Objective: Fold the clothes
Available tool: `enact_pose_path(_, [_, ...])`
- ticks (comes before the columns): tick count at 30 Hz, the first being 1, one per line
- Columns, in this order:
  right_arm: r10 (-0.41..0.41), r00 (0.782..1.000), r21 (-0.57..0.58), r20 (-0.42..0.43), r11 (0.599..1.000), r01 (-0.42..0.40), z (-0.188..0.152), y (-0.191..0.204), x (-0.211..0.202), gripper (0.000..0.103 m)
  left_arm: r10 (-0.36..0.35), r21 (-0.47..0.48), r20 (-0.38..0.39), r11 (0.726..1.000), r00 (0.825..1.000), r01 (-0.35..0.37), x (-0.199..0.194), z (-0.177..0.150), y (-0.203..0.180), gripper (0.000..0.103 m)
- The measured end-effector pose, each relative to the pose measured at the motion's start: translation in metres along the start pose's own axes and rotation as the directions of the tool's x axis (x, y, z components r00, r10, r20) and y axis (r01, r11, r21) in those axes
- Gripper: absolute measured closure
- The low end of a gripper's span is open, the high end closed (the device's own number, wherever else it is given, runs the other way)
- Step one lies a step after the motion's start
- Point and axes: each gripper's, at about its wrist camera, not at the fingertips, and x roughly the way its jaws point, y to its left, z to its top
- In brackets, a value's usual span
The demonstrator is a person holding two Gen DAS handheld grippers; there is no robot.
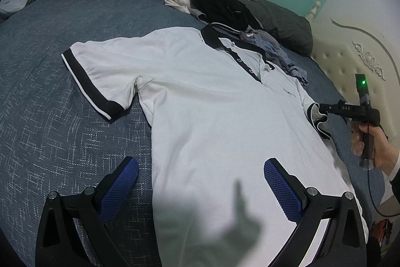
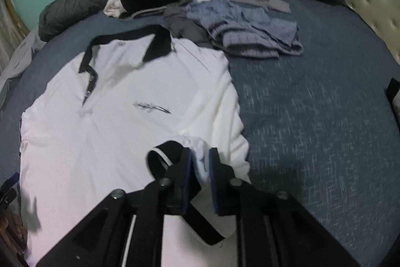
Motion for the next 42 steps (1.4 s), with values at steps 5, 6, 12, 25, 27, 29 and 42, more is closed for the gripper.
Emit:
enact_pose_path(5, [0.002, 1.0, -0.052, 0.023, 0.999, -0.001, 0.003, 0.018, -0.005, 0.078, -0.001, 0.001, -0.001, 1.0, 1.0, 0.001, 0.0, 0.0, -0.001, 0.0])
enact_pose_path(6, [-0.001, 1.0, -0.062, 0.025, 0.998, 0.003, 0.004, 0.021, -0.004, 0.078, -0.001, 0.001, 0.0, 1.0, 1.0, 0.001, 0.0, 0.0, -0.001, 0.0])
enact_pose_path(12, [-0.001, 0.997, -0.09, 0.072, 0.996, 0.008, 0.006, 0.03, -0.011, 0.077, -0.001, -0.003, 0.001, 1.0, 1.0, 0.001, 0.0, 0.0, 0.0, 0.0])
enact_pose_path(25, [0.004, 1.0, -0.202, -0.014, 0.979, -0.006, 0.006, 0.063, 0.016, 0.057, -0.004, -0.001, 0.0, 1.0, 1.0, 0.004, 0.001, 0.0, 0.0, 0.0])
enact_pose_path(27, [-0.025, 0.999, -0.234, -0.034, 0.972, 0.016, 0.002, 0.069, 0.023, 0.055, -0.004, -0.001, -0.002, 1.0, 1.0, 0.004, 0.001, 0.0, 0.0, 0.0])
enact_pose_path(29, [-0.062, 0.997, -0.241, -0.038, 0.969, 0.051, -0.002, 0.067, 0.029, 0.056, -0.005, 0.002, -0.001, 1.0, 1.0, 0.005, 0.001, 0.0, -0.001, 0.0])
enact_pose_path(42, [-0.052, 0.997, -0.14, 0.055, 0.988, 0.059, -0.017, 0.013, -0.016, 0.098, -0.006, 0.002, -0.001, 1.0, 1.0, 0.006, 0.001, -0.001, -0.002, 0.0])
